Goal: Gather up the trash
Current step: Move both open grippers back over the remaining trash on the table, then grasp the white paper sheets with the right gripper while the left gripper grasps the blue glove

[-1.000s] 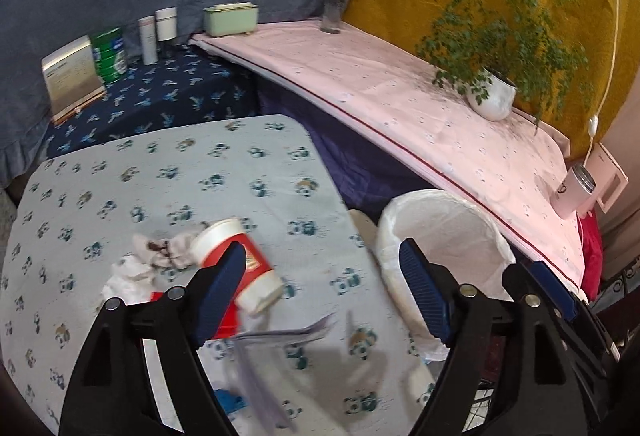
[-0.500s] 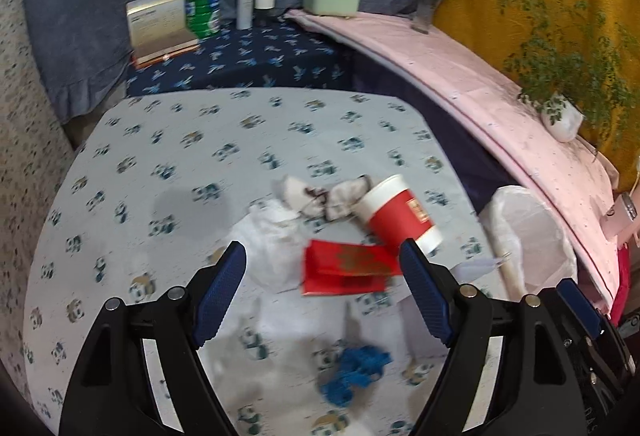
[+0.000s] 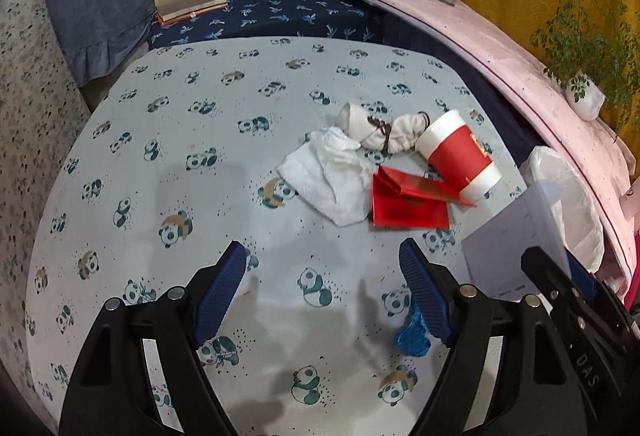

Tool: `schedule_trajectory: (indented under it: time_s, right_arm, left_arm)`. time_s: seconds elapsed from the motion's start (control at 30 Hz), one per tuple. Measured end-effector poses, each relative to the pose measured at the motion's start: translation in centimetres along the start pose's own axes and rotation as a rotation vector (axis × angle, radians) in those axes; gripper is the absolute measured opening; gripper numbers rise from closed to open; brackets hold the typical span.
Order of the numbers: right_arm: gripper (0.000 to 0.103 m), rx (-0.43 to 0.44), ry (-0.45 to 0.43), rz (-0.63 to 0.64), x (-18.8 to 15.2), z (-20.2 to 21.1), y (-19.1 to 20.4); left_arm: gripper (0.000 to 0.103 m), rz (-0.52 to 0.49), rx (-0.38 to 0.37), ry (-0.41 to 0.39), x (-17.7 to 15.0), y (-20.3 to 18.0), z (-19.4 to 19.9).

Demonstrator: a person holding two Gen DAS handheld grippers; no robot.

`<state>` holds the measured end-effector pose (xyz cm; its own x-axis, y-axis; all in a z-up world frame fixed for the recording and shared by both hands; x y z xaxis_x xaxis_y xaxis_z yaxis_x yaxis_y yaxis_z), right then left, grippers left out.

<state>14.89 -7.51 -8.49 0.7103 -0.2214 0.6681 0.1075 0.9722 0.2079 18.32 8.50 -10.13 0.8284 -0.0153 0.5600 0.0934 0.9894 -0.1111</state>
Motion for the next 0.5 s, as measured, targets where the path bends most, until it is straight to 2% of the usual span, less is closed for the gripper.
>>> schedule_trajectory:
  time_s: [0.07,0.13,0.2,0.23,0.33,0.5]
  right_arm:
    - [0.044,-0.007,0.007,0.001,-0.2,-0.3,-0.1]
    - [0.032,-0.013,0.014,0.005,-0.4,-0.4,-0.1]
    - [0.015,-0.014,0.021,0.007,-0.6,-0.5,-0.2]
    - [0.012,-0.017,0.022,0.006,-0.7,-0.5,-0.3]
    - [0.006,-0.024,0.011,-0.001,-0.6,-0.3,-0.6]
    - [0.003,-0.031,-0.033,-0.01,0.2,1.0,-1.2]
  left_arm:
    - [0.075,-0.013,-0.002,0.014,-0.5,-0.1,-0.4]
    - [0.076,-0.025,-0.007,0.029,-1.2,-0.4,-0.7]
    - [0.085,-0.034,-0.017,0.043,-1.9,-0.7,-0.9]
    - [0.088,-0.041,-0.022,0.044,-2.3,-1.0,-0.9]
    - [0.089,-0.09,-0.037,0.053,-3.4,-2.4,-1.0]
    - [0.089,-0.173,-0.054,0.085,-5.0,-5.0,-1.8]
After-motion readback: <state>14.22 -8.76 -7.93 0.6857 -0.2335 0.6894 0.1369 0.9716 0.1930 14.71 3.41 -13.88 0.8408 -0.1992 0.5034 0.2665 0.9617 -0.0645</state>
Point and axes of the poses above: each gripper's, at about its wrist camera, not at the fingertips, and z roughly against the way its jaws point, y to its left, x to its top, the point moved 9 cm from there along -z, roughly the way its jaws point, and after that the axes turned 1 degree about -z, right-handed, at the moved point
